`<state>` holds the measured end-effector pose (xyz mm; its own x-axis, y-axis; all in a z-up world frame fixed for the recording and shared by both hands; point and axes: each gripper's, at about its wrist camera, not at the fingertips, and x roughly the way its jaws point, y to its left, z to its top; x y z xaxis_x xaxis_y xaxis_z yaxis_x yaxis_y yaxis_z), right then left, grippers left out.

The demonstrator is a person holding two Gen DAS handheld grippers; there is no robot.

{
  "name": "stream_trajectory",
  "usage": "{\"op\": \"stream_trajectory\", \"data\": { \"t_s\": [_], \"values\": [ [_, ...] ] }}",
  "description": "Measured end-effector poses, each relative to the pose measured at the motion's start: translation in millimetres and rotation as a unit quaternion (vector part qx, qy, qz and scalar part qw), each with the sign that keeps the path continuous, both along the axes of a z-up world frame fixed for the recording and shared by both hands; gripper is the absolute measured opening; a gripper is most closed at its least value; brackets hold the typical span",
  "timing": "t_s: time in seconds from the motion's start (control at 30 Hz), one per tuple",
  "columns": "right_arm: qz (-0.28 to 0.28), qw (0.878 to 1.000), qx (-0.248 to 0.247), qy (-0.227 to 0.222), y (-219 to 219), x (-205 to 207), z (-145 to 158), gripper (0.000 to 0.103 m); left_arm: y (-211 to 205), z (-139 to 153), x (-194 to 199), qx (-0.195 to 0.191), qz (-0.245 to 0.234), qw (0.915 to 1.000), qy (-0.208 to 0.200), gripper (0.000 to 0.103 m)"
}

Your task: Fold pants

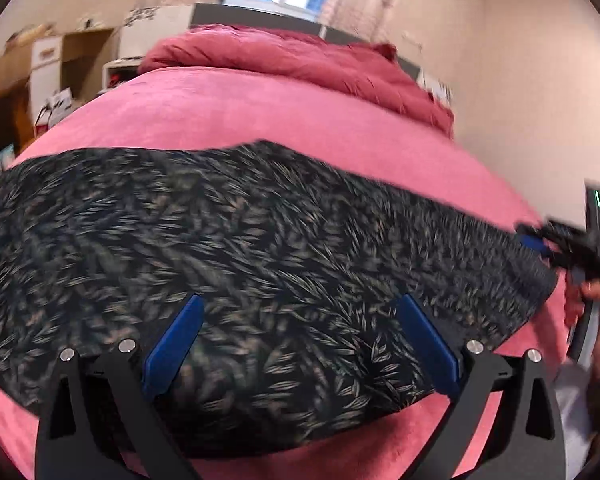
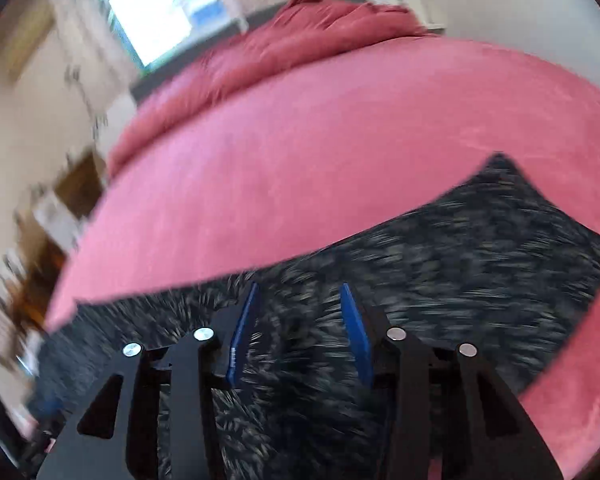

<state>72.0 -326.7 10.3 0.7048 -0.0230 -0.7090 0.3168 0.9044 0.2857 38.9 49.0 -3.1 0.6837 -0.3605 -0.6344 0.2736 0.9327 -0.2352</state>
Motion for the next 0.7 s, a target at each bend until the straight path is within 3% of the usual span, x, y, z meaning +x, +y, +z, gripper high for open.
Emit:
{"op": "stream_trajectory", "data": {
  "t_s": [0.03,0.1,0.23,0.4,0.5,0.57,0.67,0.7],
  "values": [
    [0.011,1.000,-0.001,0.017,6,11,-7,0.035,-4,-3,1,0.013,0.001,0.9999,0.002,0.097],
    [0.008,0.999,-0.010,0.050,12,32,-23,0.033,-8,-11,1,0.028,0.002,0.9995,0.011,0.097],
    [-0.011,0.999,-0.019,0.041,7,45,-34,0.033,-10,-7,0,0.031,-0.005,0.9993,0.022,0.097],
    [-0.007,0.999,-0.044,0.029,14,32,-34,0.034,7,32,35,-0.037,0.002,0.9971,0.067,0.096],
    [-0.018,0.999,-0.018,0.024,8,24,-39,0.035,2,51,70,-0.029,-0.001,0.9967,0.076,0.084],
    [-0.022,1.000,-0.002,0.020,0,18,-40,0.035,-6,53,102,0.011,-0.003,0.9969,0.077,0.062],
    [-0.021,1.000,0.002,0.020,-1,16,-41,0.035,-18,42,136,0.042,0.001,0.9954,0.086,0.040],
    [-0.022,1.000,0.004,0.020,-2,15,-41,0.035,-19,38,144,0.042,0.001,0.9948,0.092,0.038]
  ]
}}
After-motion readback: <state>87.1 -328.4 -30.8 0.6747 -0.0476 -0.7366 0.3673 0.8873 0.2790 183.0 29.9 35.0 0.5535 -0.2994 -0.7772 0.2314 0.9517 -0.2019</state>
